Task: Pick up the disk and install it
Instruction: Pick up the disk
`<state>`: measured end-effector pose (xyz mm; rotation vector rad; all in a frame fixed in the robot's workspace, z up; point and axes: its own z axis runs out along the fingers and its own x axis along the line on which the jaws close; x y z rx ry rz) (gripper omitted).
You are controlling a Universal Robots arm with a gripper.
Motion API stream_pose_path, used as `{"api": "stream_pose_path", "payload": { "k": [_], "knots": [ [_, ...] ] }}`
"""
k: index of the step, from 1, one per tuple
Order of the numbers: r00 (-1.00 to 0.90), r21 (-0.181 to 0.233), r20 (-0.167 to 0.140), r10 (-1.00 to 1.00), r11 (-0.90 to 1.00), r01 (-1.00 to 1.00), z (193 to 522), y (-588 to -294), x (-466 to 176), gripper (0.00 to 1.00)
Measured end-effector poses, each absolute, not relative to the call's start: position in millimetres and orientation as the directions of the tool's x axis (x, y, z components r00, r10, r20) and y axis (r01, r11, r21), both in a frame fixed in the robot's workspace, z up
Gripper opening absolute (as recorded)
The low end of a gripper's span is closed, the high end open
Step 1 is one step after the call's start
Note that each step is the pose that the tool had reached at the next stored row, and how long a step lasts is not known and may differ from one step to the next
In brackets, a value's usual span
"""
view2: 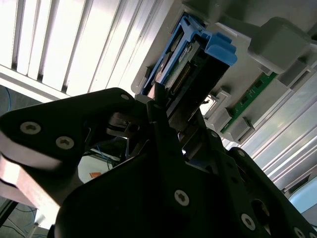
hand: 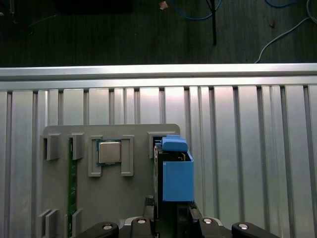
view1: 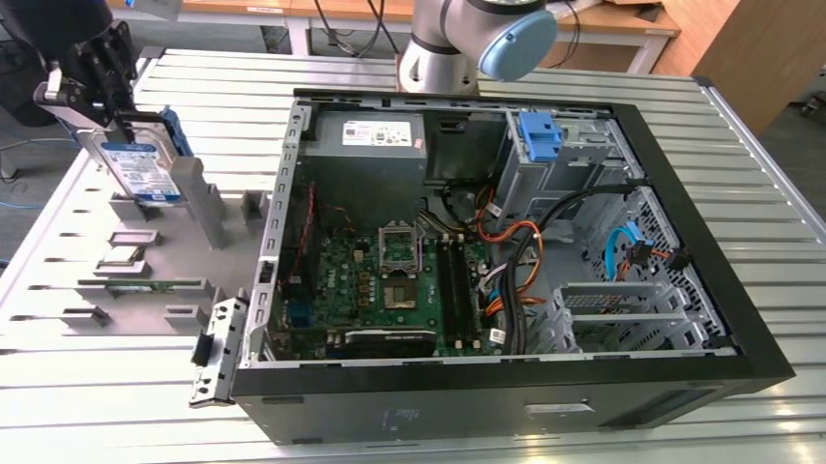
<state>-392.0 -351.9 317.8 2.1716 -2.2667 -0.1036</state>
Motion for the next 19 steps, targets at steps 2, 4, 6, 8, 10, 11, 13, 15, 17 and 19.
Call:
{"api": "stream_pose_path", "payload": {
  "k": [2, 4, 6, 8, 10, 11, 13, 15, 17, 19],
  "knots": [
    [-0.044, 0.048, -0.045, -0.998, 0.042, -0.998, 317.8, -351.8, -392.0, 0.35],
    [-0.044, 0.048, -0.045, -0.998, 0.042, -0.998, 318.4, -351.8, -392.0, 0.35],
    [-0.044, 0.048, -0.045, -0.998, 0.042, -0.998, 318.6, -351.8, -392.0, 0.35],
    [-0.044, 0.048, -0.045, -0.998, 0.042, -0.998, 319.3, -351.8, -392.0, 0.35],
    [-0.044, 0.048, -0.045, -0.998, 0.042, -0.998, 320.1, -351.8, -392.0, 0.35],
    [-0.044, 0.048, -0.045, -0.998, 0.042, -0.998, 320.4, -351.8, -392.0, 0.35],
    [-0.044, 0.048, -0.045, -0.998, 0.042, -0.998, 320.9, -351.8, -392.0, 0.35],
    [-0.044, 0.048, -0.045, -0.998, 0.042, -0.998, 321.7, -351.8, -392.0, 0.35],
    [-0.044, 0.048, -0.045, -0.998, 0.042, -0.998, 322.3, -351.8, -392.0, 0.35],
    [-0.044, 0.048, -0.045, -0.998, 0.042, -0.998, 322.6, -351.8, -392.0, 0.35]
  ]
}}
